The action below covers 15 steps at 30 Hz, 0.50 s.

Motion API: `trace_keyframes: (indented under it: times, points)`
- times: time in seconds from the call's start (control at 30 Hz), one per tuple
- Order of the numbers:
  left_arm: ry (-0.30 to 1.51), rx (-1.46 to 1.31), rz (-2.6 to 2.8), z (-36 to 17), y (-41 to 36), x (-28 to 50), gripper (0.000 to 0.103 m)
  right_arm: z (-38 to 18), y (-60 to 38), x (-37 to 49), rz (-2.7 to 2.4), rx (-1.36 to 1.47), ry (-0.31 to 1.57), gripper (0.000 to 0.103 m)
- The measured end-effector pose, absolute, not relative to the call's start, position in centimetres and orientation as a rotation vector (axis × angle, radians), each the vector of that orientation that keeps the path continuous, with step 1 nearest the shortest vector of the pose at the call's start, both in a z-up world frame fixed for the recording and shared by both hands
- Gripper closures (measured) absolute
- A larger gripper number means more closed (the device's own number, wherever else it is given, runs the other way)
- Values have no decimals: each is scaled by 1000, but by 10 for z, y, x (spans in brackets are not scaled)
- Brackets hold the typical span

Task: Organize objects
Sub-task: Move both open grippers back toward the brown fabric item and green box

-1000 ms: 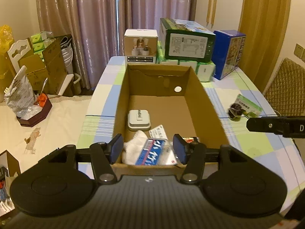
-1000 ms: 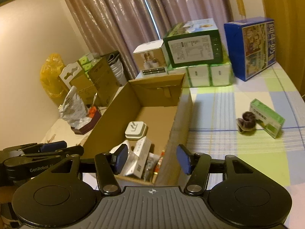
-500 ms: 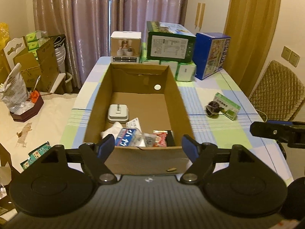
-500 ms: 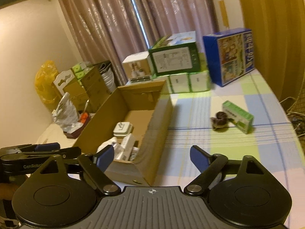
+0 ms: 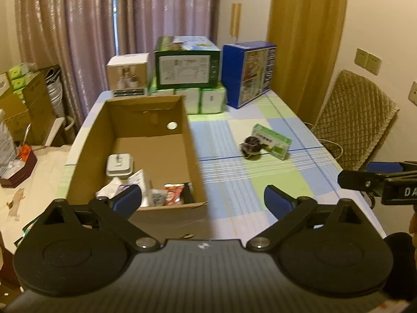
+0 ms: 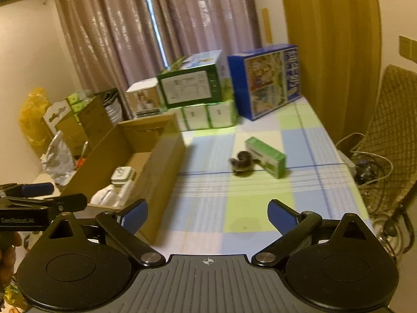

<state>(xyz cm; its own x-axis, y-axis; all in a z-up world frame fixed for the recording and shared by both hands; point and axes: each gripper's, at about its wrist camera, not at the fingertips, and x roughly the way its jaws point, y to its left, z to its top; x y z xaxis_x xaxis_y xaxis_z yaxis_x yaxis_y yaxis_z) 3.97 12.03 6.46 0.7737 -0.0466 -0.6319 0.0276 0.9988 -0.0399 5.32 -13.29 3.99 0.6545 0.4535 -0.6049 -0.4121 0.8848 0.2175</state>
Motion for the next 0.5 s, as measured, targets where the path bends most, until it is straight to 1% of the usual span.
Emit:
trace_keyframes:
  times: [0.23, 0.5]
  points:
    - [695, -4, -87, 63, 91, 58, 1, 35, -162, 64, 433, 76, 708, 5]
    - [723, 11, -125, 51, 59, 92, 1, 22, -192, 90, 386, 61, 716, 4]
